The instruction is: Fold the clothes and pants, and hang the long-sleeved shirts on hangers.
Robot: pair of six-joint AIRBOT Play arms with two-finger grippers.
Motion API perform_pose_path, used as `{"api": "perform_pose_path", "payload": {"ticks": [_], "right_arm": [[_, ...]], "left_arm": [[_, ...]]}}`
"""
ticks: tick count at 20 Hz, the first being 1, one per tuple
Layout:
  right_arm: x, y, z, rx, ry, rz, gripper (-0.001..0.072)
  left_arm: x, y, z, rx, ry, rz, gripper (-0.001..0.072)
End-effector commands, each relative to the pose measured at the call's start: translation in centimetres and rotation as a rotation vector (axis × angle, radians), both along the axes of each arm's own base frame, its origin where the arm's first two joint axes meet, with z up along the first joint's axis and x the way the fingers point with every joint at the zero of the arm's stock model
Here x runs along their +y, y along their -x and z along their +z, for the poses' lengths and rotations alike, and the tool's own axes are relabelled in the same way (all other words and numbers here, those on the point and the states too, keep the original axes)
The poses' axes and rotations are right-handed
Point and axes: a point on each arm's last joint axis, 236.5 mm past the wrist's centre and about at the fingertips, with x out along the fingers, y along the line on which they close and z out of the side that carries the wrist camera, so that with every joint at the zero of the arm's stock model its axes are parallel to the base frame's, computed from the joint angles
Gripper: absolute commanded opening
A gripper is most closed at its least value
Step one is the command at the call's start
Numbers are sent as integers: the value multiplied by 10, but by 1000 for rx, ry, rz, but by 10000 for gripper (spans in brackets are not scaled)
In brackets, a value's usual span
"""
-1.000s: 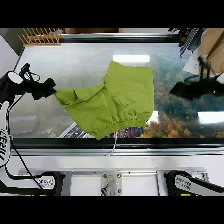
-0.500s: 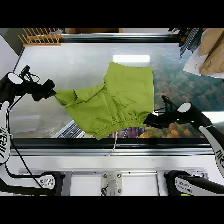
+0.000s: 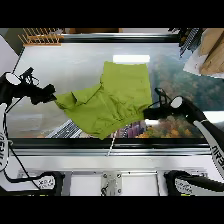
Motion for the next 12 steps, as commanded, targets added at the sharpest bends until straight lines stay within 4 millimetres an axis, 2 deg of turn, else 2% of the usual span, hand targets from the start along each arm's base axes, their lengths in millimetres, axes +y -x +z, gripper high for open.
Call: {"api": "perform_pose_path", "payload": {"ticks": [1, 3, 5, 6, 7, 9, 10, 12], "right_arm": [[-78, -59, 71, -173, 312, 29, 26], [-96, -109, 136, -356, 347, -26, 27], [-100, -149, 180, -491, 344, -67, 27], [-100, -166, 194, -541, 338, -87, 27], [-100, -178, 199, -566, 324, -116, 27], [-98, -196, 193, -564, 263, -205, 28], [-95, -199, 183, -540, 229, -238, 37], [-84, -199, 166, -490, 168, -249, 39]], "left_arm": [[-28, 64, 4, 57, -23, -109, 4], [-64, 109, -3, 97, 23, -176, 4], [-111, 146, -11, 117, 123, -227, 4], [-131, 158, -15, 115, 163, -242, 4], [-150, 168, -19, 97, 189, -257, 4], [-175, 174, -27, 52, 205, -240, 4], [-182, 172, -29, 29, 208, -216, 4], [-193, 154, -25, -60, 214, -184, 4]]}}
